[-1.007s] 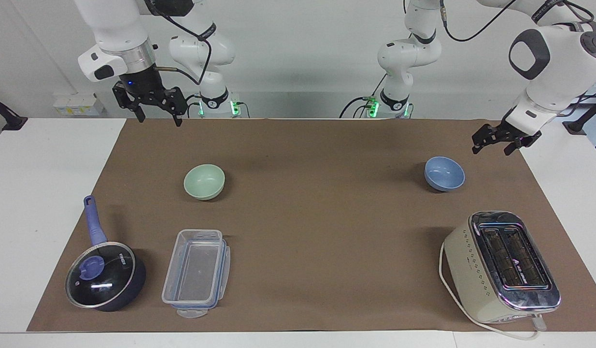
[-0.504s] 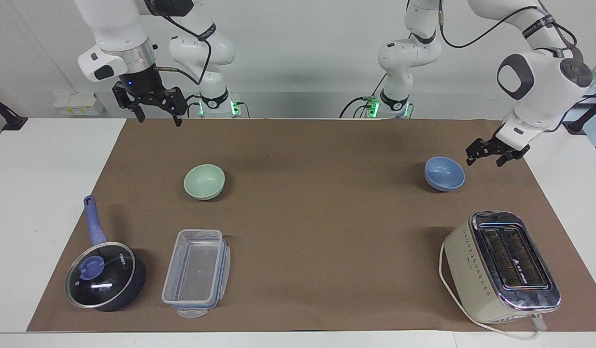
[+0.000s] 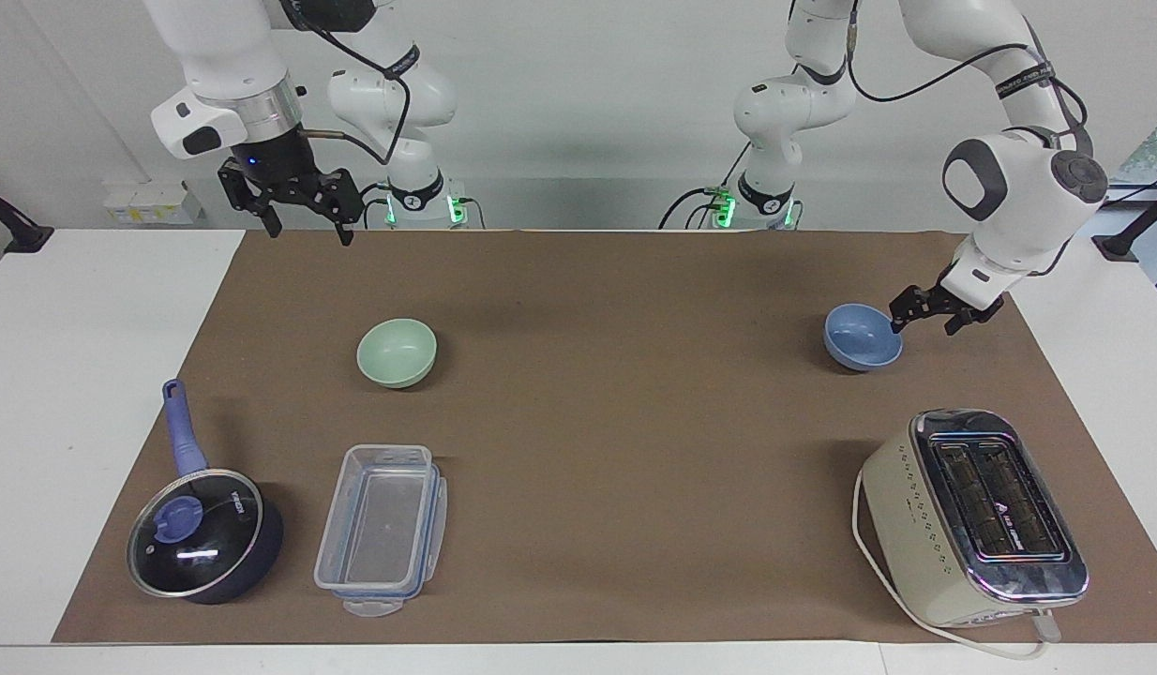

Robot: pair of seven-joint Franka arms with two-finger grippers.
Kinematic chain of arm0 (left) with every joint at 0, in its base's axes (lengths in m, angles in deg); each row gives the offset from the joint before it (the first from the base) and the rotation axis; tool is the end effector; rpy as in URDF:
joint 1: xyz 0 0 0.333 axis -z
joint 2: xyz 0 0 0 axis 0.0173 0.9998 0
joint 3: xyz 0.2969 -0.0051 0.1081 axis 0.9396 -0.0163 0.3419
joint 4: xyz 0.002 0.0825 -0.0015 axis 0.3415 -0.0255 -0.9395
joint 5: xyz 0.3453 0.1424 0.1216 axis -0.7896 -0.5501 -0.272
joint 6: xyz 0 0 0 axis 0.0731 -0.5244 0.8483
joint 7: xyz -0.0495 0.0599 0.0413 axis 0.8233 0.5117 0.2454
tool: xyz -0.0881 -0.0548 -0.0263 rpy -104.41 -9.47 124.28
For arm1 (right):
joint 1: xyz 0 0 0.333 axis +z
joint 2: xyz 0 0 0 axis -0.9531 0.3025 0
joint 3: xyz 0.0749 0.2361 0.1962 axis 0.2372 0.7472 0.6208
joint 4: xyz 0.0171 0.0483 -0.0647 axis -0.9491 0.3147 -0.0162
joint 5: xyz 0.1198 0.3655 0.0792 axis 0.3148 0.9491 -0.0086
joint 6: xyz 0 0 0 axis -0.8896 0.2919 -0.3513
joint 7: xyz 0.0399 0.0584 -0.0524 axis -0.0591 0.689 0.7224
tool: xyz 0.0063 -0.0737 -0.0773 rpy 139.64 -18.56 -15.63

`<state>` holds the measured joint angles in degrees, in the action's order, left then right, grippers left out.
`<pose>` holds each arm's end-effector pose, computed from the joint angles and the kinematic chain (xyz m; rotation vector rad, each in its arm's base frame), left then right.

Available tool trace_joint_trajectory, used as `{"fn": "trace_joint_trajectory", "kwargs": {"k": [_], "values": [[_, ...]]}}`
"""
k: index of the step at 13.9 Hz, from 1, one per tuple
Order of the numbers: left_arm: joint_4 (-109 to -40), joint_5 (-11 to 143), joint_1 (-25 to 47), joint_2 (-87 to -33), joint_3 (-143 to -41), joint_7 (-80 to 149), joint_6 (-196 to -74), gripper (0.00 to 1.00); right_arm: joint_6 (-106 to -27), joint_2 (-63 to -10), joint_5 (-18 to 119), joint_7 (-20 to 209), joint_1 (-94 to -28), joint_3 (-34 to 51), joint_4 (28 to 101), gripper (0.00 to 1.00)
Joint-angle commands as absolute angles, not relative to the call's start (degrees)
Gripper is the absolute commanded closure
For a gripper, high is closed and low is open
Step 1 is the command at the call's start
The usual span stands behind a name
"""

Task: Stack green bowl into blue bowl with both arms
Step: 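Reach the left gripper down to the rim of the blue bowl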

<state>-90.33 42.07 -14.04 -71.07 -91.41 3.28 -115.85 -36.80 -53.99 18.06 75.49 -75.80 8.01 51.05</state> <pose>0.5131 0.0939 0.3933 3.0995 -0.1256 -0.1097 0.5372 0.0306 0.6442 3.1024 -0.2180 0.0130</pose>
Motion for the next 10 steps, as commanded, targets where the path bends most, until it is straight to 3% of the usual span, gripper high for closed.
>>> {"fn": "trace_joint_trajectory", "kwargs": {"k": [1,7,8,10], "values": [[-95.0,43.9,-15.0,-71.9,-92.0,2.0,-119.4,0.00,-36.0,-54.8,18.7,74.8,-76.5,8.3,51.7,0.00],[-101.3,46.3,-16.4,-71.5,-92.0,-3.2,-124.8,0.00,-36.0,-54.8,18.7,74.9,-76.5,8.2,51.7,0.00],[-102.4,46.5,-16.6,-71.5,-92.0,-4.9,-125.8,0.25,-36.0,-54.8,18.7,74.9,-76.5,8.2,51.7,0.00],[-102.5,46.5,-16.7,-71.5,-92.0,-5.3,-125.9,0.87,-36.0,-54.8,18.7,74.9,-76.5,8.2,51.8,0.00]]}}
